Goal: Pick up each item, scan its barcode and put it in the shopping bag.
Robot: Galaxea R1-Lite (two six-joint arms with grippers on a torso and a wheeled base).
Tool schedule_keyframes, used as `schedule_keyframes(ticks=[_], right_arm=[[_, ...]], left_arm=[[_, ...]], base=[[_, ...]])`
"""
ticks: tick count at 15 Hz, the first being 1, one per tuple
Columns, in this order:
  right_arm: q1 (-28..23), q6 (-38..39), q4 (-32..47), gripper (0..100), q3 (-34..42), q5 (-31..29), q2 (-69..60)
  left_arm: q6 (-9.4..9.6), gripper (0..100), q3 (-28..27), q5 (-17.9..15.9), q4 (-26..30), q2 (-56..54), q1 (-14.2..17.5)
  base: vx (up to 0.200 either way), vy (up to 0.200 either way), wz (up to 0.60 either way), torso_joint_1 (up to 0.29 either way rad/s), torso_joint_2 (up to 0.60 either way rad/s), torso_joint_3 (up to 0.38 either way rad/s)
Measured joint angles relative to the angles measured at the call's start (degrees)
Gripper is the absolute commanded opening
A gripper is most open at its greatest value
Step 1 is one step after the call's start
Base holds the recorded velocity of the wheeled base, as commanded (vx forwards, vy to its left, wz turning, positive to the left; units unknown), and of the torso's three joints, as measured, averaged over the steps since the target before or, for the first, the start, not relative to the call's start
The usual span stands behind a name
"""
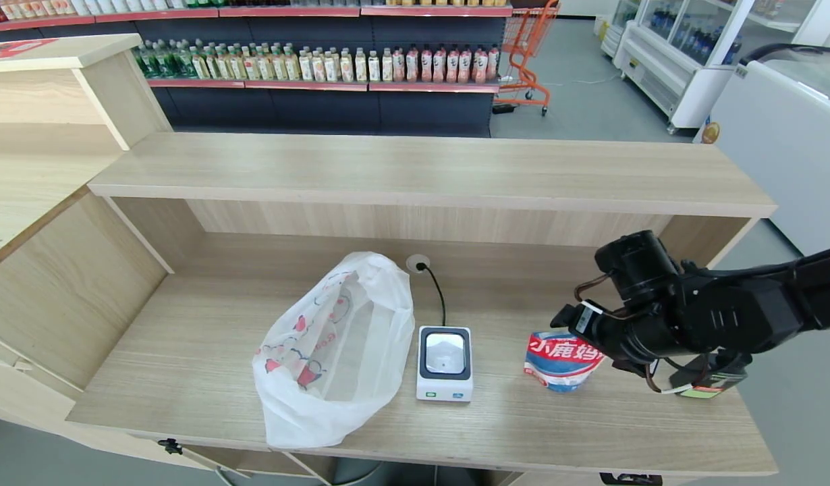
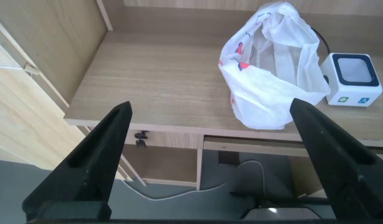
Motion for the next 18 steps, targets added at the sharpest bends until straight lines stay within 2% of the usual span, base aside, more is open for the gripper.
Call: schedule_keyframes(ticks=[3, 9, 18], right_arm=[[0.24, -1.65, -3.22, 100, -0.37, -3.23, 3.47], [0.11, -3.27, -9.70, 100, -0.85, -3.61, 8.94], [-0.34, -8.19, -13.00, 100, -3.89, -6.11, 14.01]], left_arm=[[0.00, 100, 0.00, 0.00, 0.00, 0.00, -0.02], [0.00, 100, 0.00, 0.00, 0.00, 0.00, 0.00], [0.00, 100, 0.00, 0.00, 0.00, 0.00, -0.02]], base=[[0.000, 0.000, 0.00, 0.000, 0.00, 0.000], [0.000, 0.000, 0.00, 0.000, 0.00, 0.000], [0.000, 0.000, 0.00, 0.000, 0.00, 0.000]])
